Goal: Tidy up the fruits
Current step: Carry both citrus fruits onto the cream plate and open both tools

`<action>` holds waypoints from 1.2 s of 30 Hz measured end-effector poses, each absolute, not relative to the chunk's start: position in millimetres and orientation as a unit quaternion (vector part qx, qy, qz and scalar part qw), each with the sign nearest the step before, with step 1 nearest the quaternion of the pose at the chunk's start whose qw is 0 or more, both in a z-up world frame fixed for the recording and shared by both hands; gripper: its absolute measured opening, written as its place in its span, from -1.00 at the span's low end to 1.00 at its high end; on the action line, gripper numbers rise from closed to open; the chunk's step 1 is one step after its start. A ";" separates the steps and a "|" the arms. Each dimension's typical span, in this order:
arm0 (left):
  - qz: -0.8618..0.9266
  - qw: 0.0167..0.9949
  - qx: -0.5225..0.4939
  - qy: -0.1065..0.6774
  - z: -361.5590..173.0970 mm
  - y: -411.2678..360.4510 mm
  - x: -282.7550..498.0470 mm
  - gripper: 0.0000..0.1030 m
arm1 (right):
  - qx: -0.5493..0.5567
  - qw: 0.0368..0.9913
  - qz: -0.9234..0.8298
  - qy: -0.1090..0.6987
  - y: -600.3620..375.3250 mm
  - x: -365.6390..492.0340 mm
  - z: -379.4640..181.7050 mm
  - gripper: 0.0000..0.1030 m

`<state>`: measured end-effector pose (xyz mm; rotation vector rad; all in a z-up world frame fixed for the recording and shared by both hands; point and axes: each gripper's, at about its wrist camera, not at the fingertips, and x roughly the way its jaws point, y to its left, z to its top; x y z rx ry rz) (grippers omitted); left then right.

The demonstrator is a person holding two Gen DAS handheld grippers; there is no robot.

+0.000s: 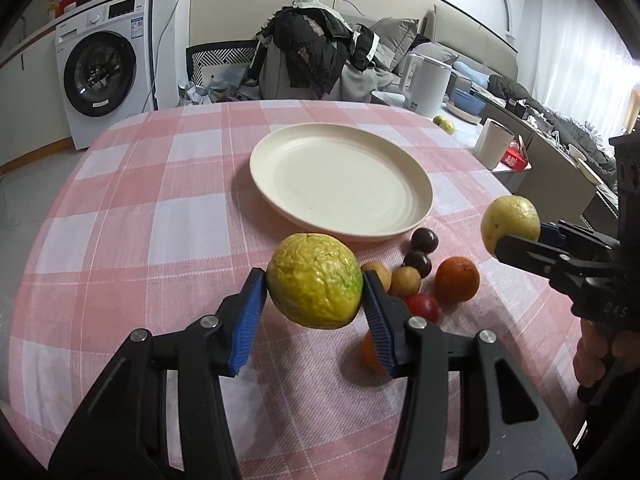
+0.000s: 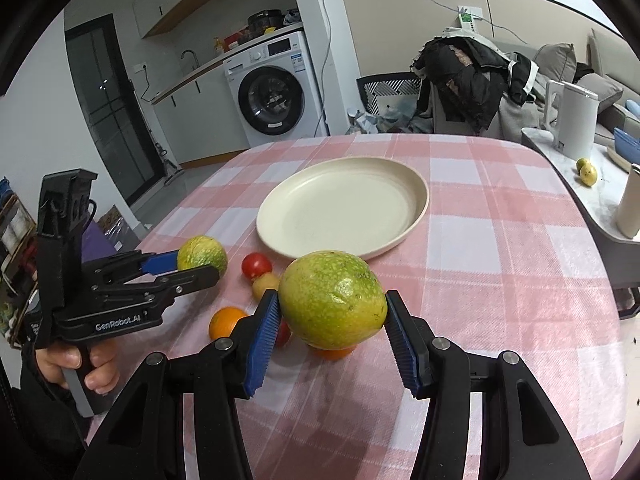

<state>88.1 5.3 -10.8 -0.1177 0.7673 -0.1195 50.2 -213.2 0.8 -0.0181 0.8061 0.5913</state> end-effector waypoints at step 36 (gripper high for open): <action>-0.061 0.934 -0.037 0.349 1.9 -11.3 147.3 -0.11 | -0.001 0.882 0.279 0.379 -189.7 121.4 3.2 0.04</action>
